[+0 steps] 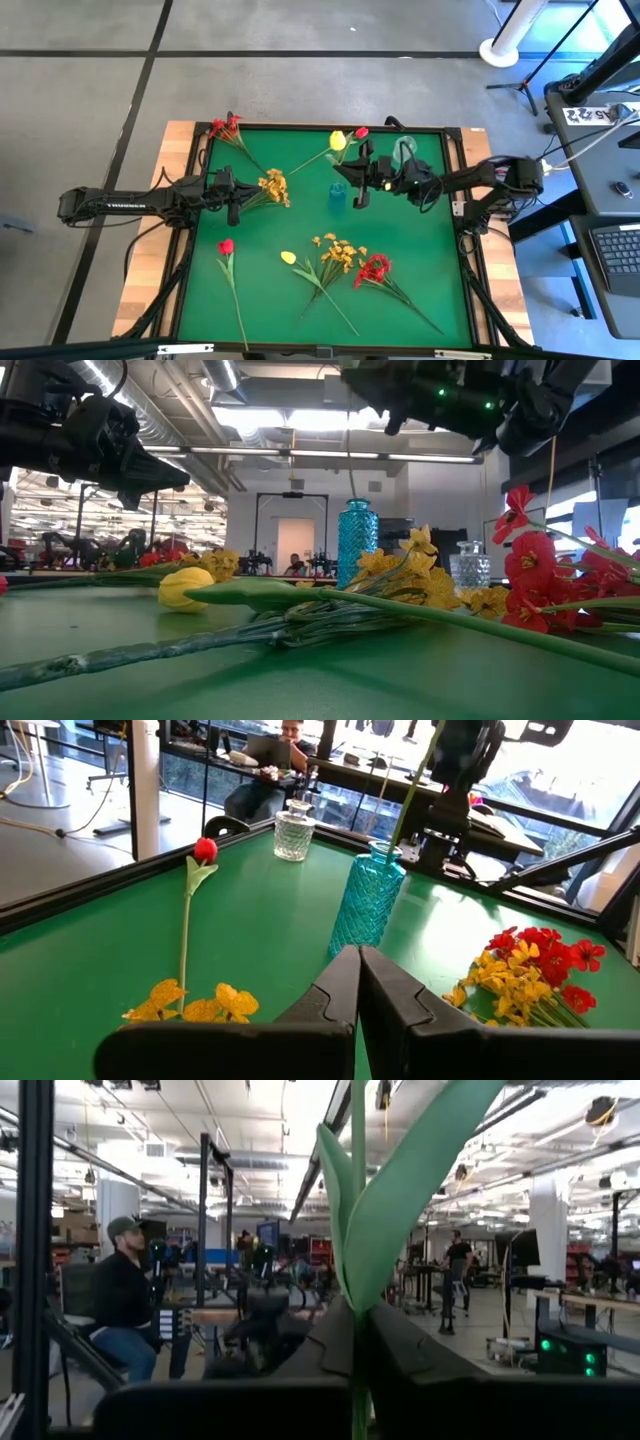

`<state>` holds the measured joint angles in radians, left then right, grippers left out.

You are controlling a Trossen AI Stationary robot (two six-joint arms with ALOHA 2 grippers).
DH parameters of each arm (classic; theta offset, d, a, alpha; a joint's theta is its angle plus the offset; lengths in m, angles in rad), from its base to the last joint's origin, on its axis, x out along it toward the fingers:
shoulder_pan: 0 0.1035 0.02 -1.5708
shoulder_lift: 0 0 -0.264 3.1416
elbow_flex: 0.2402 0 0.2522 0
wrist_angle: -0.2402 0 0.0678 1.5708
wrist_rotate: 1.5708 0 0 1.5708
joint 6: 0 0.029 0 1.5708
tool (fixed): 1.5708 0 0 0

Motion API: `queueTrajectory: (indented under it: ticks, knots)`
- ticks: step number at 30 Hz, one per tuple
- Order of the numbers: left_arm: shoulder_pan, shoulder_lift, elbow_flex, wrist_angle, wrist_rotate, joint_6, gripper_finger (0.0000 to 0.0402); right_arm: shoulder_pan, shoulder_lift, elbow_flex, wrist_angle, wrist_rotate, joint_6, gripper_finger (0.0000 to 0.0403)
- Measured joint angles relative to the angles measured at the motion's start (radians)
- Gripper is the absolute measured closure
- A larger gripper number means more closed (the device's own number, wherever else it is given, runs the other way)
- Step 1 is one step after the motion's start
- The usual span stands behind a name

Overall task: Sort flowers into vase by color
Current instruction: Put the top yellow flower into the blue crystal vase, then put the bottom red flowers into the transparent crystal vase

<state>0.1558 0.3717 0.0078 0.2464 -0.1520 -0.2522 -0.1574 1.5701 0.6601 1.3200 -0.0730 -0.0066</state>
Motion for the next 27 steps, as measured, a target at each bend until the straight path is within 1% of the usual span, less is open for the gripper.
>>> queueTrajectory:
  ticks: [7,10,13,15,18,22,25,27]
  knots:
    - [0.0,0.0,0.0,0.0,0.0,0.0,0.0399,0.0,0.013,0.0,-0.001,0.001,0.007,0.0392]
    - [0.0,0.0,0.0,0.0,0.0,0.0,0.0399,0.0,0.012,0.0,-0.024,0.01,0.025,0.0376]
    - [0.0,0.0,0.0,0.0,0.0,0.0,0.0399,0.0,-0.002,0.0,-0.097,0.064,0.025,0.0341]
    - [0.0,0.0,0.0,0.0,0.0,0.0,0.0399,0.0,-0.018,0.0,-0.156,0.081,0.025,0.0311]
    - [0.0,0.0,0.0,0.0,0.0,0.0,0.0399,0.0,-0.054,0.0,-0.27,0.081,0.024,0.0268]
    - [0.0,0.0,0.0,0.0,0.0,0.0,0.0399,0.0,-0.134,0.0,-0.492,0.053,0.024,0.0217]
    - [0.0,0.0,0.0,0.0,0.0,0.0,0.0399,0.0,-0.208,0.0,-0.664,0.044,0.024,0.0189]
    - [0.0,0.0,0.0,0.0,0.0,0.0,0.0399,0.0,-0.263,0.0,-0.771,0.018,0.026,0.0175]
